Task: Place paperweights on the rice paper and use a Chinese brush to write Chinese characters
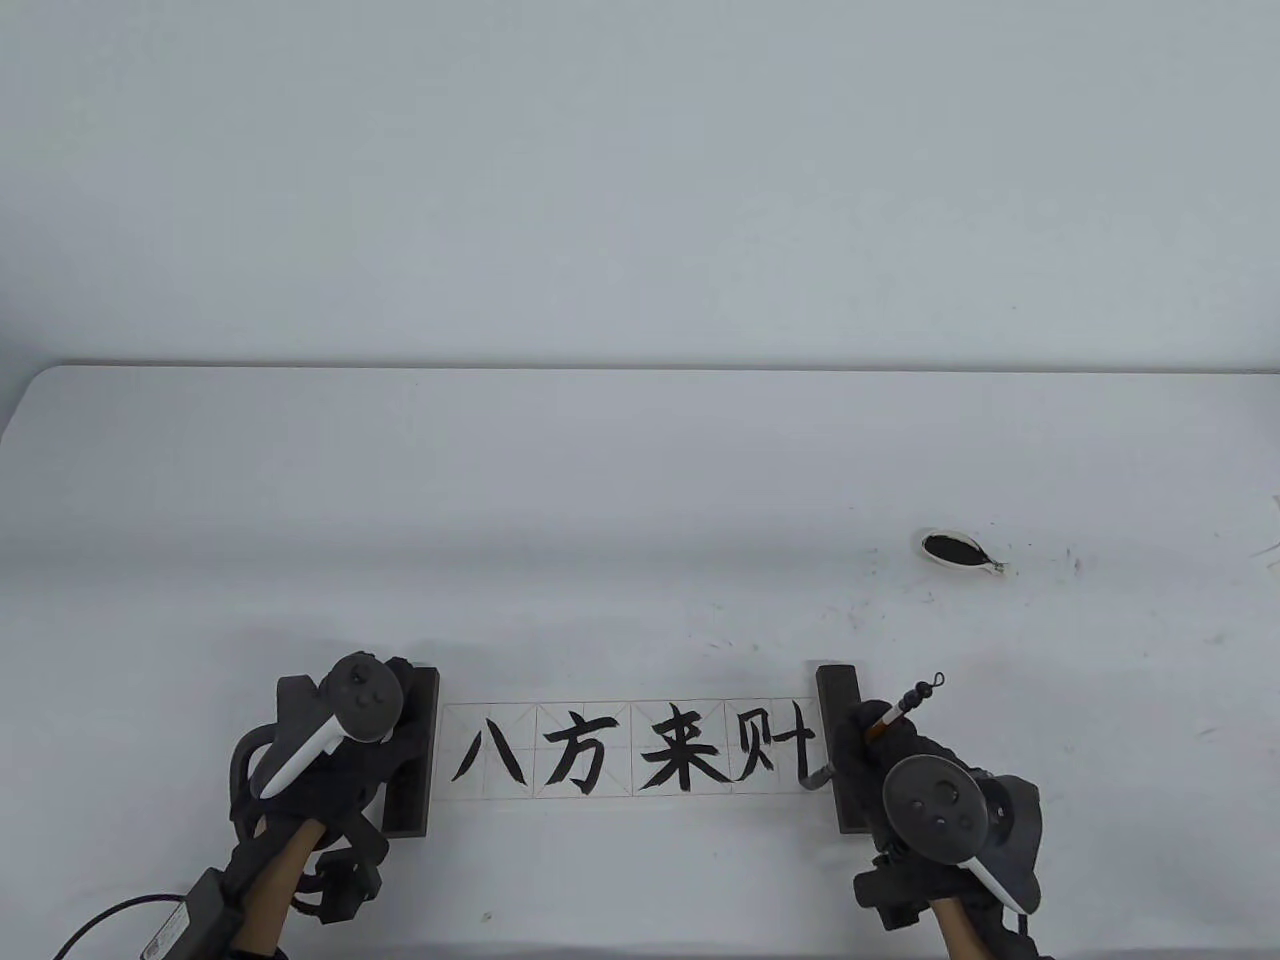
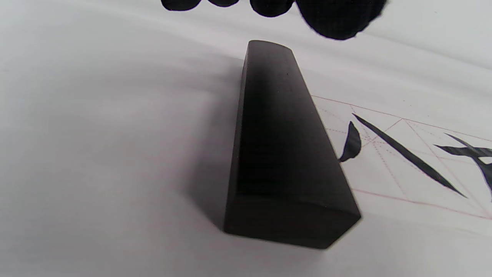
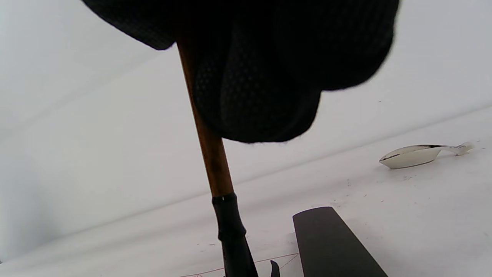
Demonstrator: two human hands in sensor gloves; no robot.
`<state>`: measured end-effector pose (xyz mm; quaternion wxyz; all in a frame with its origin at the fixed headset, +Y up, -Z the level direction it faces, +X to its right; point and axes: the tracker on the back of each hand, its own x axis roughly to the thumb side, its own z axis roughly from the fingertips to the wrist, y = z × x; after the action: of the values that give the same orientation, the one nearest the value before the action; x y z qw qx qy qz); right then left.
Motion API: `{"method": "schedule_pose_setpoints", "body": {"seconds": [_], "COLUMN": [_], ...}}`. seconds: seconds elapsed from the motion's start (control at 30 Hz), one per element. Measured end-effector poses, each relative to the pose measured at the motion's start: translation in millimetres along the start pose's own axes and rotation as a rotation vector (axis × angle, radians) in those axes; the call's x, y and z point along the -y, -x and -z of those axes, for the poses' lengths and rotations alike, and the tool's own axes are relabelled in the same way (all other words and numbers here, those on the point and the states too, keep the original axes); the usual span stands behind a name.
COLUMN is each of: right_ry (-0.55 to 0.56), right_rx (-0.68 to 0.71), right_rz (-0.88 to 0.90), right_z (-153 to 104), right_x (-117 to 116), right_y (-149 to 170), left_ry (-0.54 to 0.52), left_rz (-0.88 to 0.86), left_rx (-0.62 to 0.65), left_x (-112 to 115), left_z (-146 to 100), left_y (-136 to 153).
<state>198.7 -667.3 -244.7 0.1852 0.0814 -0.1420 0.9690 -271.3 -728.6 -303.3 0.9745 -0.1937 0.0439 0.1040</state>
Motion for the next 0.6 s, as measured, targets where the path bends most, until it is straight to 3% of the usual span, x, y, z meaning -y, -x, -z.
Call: {"method": "schedule_pose_setpoints", "body": {"seconds": [0.2,0.33,0.6], "right_ry": [0.001,0.1,0.105], "right_rx": [0.008,0.018,0.021], "right_rz": [0.023,0.122,-0.005], "right_z": [-0.4,-1.9,-2.2], "right_x": [-0.5,2.2,-1.6], "right_y": [0.1,1.4,-0.2], "left_ry": [0.004,0.004,0.006], "left_rz": [-0.001,-0.001,-0.001], "left_rx": [-0.001,-0.001,-0.001], "left_x": [0.3,0.3,0.2], "left_z": [0.3,0.3,0.2], "left_y": [0.1,0.2,0.0]}}
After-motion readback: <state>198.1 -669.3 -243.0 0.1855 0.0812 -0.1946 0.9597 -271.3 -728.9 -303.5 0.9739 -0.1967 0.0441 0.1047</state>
